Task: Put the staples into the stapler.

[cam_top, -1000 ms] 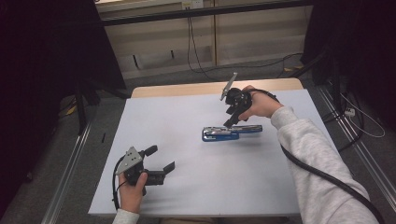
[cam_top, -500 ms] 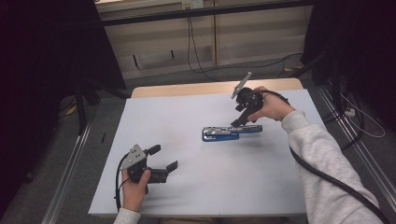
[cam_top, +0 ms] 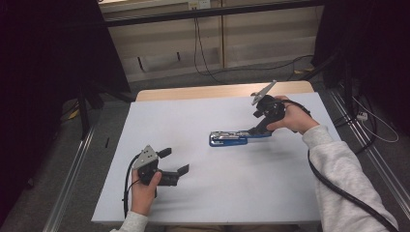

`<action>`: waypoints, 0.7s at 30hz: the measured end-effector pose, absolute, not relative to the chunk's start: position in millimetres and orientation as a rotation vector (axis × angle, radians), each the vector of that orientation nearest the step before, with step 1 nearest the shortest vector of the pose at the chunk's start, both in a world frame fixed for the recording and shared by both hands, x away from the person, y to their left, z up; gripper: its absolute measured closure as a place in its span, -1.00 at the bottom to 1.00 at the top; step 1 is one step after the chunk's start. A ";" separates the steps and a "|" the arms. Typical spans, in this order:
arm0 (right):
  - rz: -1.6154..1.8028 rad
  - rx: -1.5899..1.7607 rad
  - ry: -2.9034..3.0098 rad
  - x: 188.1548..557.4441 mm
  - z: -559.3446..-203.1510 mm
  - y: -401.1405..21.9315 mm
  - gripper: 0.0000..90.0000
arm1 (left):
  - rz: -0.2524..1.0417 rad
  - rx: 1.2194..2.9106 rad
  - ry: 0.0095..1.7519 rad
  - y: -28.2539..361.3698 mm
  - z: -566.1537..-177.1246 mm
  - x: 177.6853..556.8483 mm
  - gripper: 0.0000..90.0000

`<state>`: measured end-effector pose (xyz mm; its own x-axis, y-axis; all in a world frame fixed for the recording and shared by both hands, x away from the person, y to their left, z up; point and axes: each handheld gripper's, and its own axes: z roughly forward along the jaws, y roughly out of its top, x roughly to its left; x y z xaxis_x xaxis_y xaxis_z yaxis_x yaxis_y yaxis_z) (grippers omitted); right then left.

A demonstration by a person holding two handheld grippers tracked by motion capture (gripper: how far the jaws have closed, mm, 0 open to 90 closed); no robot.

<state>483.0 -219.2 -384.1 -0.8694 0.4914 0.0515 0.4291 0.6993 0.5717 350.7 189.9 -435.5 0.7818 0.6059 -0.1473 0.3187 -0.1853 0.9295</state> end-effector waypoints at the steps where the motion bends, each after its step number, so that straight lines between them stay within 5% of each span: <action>1: 0.901 0.760 2.798 483.0 -384.1 -219.2 -0.70 | 0.304 1.787 0.721 188.8 -435.5 351.8 -0.93; 21: 0.951 0.927 2.673 458.2 -407.4 -255.3 -0.74 | 0.282 1.825 0.809 163.1 -433.3 386.4 -0.95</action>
<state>458.2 -255.3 -407.4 -0.7959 0.6027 0.0568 0.5032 0.6064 0.6157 386.4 163.1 -433.3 0.7418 0.6458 -0.1807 0.3931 -0.2005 0.8974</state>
